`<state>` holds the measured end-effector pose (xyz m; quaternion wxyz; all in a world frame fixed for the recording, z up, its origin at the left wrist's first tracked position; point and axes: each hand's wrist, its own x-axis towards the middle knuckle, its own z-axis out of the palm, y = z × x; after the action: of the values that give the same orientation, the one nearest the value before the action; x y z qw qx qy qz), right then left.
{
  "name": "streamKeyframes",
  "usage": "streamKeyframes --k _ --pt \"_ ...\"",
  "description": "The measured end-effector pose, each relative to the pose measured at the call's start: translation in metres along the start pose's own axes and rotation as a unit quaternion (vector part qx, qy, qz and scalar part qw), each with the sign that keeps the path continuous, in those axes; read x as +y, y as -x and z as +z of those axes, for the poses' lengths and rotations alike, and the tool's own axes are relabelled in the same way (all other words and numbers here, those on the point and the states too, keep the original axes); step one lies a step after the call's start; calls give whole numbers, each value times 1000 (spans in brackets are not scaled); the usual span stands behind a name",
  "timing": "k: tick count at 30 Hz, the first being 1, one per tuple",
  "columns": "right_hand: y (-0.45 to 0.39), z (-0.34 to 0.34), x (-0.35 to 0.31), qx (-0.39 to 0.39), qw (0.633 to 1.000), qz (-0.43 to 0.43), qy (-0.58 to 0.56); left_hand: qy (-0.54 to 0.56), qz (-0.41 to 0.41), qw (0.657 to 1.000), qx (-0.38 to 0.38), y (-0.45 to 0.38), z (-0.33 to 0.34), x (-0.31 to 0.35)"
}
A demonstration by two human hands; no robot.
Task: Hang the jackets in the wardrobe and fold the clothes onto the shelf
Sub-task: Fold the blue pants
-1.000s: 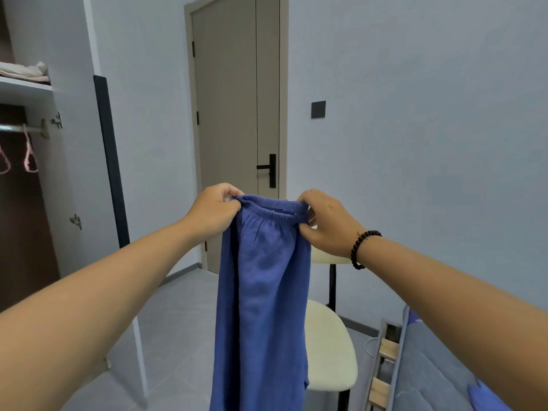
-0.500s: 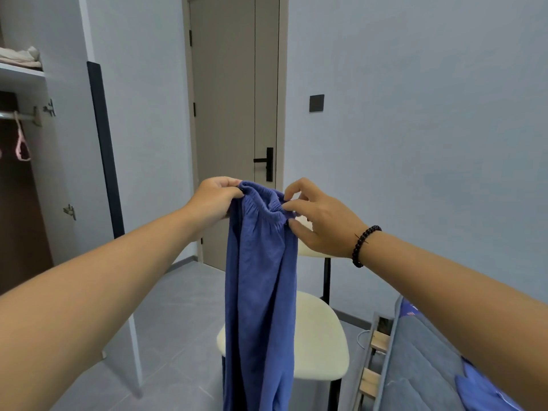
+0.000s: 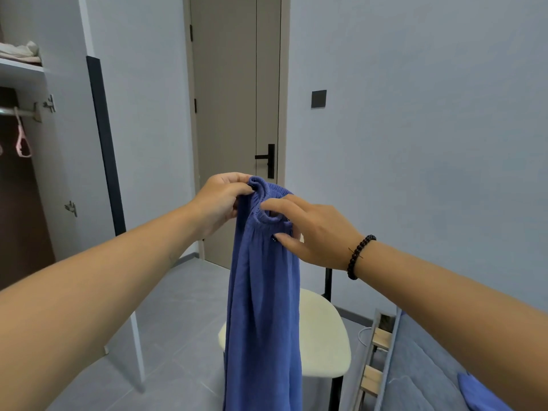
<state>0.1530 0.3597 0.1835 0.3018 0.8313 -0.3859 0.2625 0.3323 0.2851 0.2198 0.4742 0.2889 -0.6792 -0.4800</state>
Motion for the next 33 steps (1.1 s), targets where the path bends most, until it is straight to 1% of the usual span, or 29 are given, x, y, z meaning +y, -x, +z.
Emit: streamKeyframes --k 2,5,9,11,14,18,23,29,31,33 --pt "-1 0 -2 25 999 -22 16 13 5 1000 0 -1 -2 0" --pt "1 2 -5 88 994 -44 44 49 8 999 1 -2 -4 0" --pt "6 0 -5 164 986 -1 29 100 12 995 -6 -2 -7 0" --pt "10 -1 -1 172 984 36 22 114 13 993 -12 -3 -9 0" --pt "13 1 3 143 988 66 -9 124 16 992 -21 -5 -13 0" --pt "17 7 8 89 986 110 -88 119 17 993 -16 -7 -13 2" --pt "24 7 9 69 982 120 -131 90 6 996 -14 -2 -18 1" --pt "27 -1 -1 65 972 129 -188 12 5 1000 -18 0 -26 -3" --pt "25 -6 -9 22 967 150 -205 -20 9 1000 -20 0 -24 -4" --pt "21 -10 -16 -47 963 149 -218 -60 18 998 -27 0 -22 -6"
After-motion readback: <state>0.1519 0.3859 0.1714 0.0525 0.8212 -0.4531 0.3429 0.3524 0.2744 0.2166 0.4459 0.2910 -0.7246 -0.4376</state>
